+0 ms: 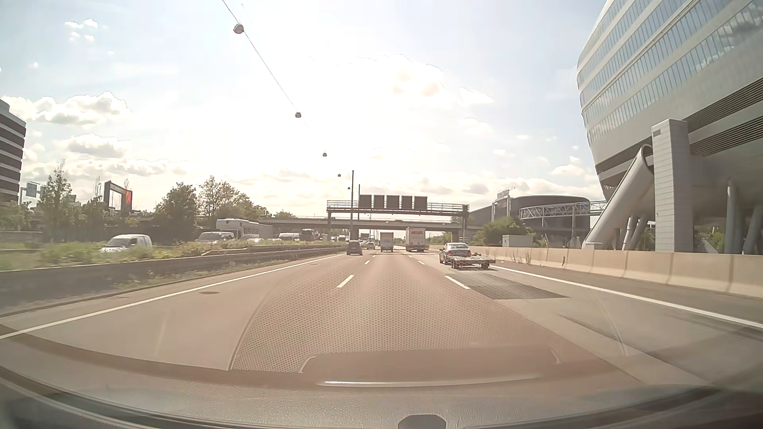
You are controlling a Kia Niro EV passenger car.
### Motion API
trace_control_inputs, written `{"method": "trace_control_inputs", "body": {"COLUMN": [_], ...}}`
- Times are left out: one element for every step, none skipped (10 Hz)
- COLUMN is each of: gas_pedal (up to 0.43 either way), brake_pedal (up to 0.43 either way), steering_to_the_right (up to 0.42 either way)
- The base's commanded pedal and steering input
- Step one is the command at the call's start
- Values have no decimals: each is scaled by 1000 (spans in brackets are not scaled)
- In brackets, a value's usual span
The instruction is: Follow the waypoints while adhering to traffic rules and regulations
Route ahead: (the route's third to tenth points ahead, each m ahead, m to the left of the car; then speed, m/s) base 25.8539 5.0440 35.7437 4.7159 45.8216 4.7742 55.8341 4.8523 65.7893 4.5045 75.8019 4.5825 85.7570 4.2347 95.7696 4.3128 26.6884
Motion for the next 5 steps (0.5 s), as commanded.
{"method": "trace_control_inputs", "body": {"gas_pedal": [228, 228, 228, 228, 228], "brake_pedal": [0, 0, 0, 0, 0], "steering_to_the_right": [-1, 0, 0, 0, 1]}}
